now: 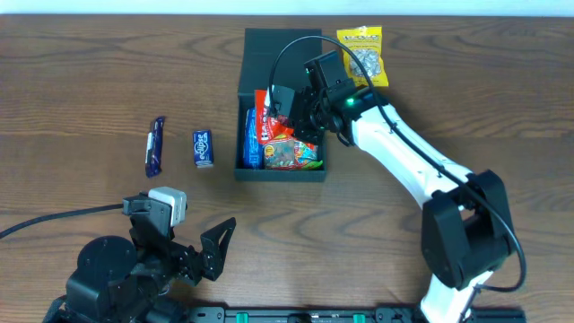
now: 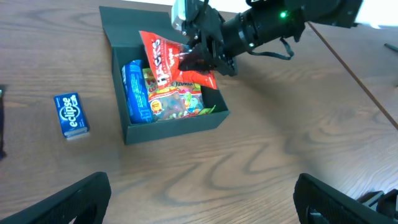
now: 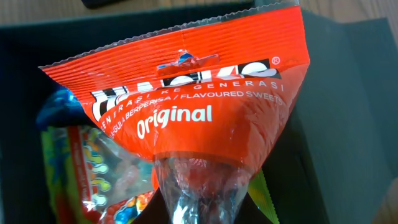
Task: Pack container
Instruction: 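Carry the red HACKS bag into the box and release it, then move the right gripper to the yellow HACKS bag and grasp it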
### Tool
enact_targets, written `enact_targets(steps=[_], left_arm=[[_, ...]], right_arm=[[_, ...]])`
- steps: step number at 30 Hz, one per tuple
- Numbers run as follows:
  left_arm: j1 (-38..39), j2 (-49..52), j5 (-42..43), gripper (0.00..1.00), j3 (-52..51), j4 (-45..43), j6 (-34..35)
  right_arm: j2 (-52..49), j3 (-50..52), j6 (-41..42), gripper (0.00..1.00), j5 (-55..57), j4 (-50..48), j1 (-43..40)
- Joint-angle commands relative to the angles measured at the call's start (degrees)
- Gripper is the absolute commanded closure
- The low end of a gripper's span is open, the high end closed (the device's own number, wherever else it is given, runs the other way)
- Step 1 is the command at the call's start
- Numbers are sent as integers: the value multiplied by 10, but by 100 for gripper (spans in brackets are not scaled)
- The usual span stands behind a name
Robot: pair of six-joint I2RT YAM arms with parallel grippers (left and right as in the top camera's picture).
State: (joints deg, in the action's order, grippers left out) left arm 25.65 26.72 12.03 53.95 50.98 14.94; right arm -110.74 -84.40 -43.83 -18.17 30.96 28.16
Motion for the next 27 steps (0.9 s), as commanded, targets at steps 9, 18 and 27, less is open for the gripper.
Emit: enact_targets(steps=[9,18,27], left_arm=[[-1,-3,-2,5,11,0,-9],[-1,-3,-2,5,11,3,-13],[-1,-3,-2,5,11,4,-22]], right_arm=[[0,0,31,1,-9,-17,-11],[53,-13,181,1,-8,-34,-27],[73,-13,352,1,57,-107,-95]])
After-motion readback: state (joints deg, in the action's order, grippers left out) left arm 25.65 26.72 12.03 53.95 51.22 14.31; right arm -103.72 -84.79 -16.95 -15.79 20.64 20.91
